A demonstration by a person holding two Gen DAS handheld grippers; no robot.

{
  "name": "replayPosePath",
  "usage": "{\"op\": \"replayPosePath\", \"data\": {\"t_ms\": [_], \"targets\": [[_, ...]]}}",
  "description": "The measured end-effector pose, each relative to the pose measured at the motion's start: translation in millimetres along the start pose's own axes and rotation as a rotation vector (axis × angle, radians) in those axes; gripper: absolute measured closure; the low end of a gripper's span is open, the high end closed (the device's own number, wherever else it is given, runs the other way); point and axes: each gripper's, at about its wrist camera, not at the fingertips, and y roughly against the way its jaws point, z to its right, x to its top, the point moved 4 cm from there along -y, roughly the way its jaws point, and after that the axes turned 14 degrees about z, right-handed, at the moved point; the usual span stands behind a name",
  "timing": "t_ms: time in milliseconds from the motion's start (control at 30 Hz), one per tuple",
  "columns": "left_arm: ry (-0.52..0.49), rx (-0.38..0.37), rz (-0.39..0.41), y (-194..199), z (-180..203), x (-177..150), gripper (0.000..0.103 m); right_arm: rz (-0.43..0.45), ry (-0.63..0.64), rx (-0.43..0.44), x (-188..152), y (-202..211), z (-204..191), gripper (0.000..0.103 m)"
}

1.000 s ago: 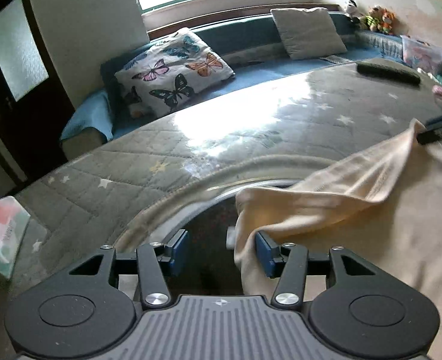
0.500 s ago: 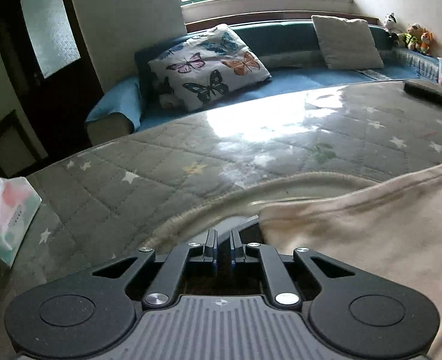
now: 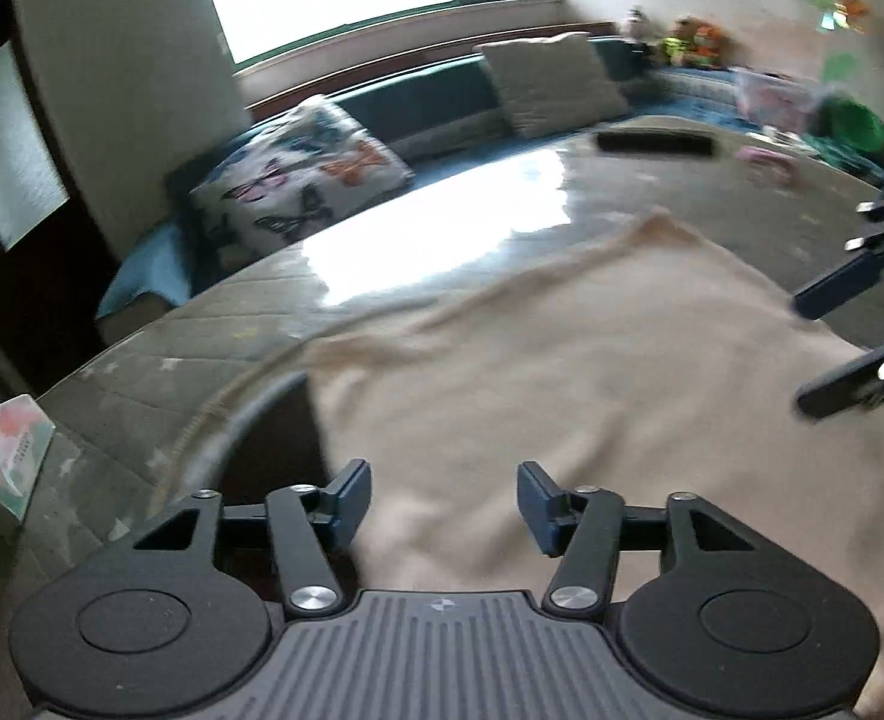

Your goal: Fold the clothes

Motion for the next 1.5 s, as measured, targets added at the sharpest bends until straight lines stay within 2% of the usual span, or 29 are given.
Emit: {"op": "replayPosePath", "data": {"t_ms": [67,267,333,567,767,933,1033,1200,1367,1500], "targets": [[-0.015,-0.023,0.014,16.2,17.1,-5.4,0.035,-0.008,0.030,0.032,-9.5,8.1,-20.3,0.043],[-0.055,-0.051,0.039,45.7,53.8,-22.7,0.029,-0.015,0.069,0.080,-39.5,32.8,-59.8,0.040],[-0.059,-0.053,0.041,51.5,61.9,-29.1,0.028,-0.026,0.047,0.079,-50.7,38.5,-61.3,0.040],[-0.068,-0.024,0.053,60.1,63.8,-31.6,0.021,0.034,-0.078,0.039,-62.3,74.4,-49.7,0.040],[-0.038,-0.005,0.079,60.7,63.2,-20.6,0.013,0.070,-0.231,-0.076,-81.4,104.3,-11.4,0.040],[-0.025,-0.031,0.108,59.2,76.8,-9.8,0.005,0.078,-0.354,-0.228,-105.9,124.3,30.9,0.040],[-0.020,-0.048,0.116,57.5,85.6,-5.3,0.000,0.081,-0.373,-0.317,-118.4,135.8,50.9,0.040],[-0.010,-0.076,0.114,54.5,100.1,-2.3,0.000,0.078,-0.361,-0.502,-133.3,156.5,81.6,0.040],[-0.008,-0.084,0.107,51.2,112.0,-1.7,0.000,0.086,-0.399,-0.645,-148.4,174.2,103.1,0.039],[-0.004,-0.089,0.099,49.2,119.2,-2.4,0.000,0.110,-0.480,-0.621,-159.1,179.1,101.5,0.039]]}}
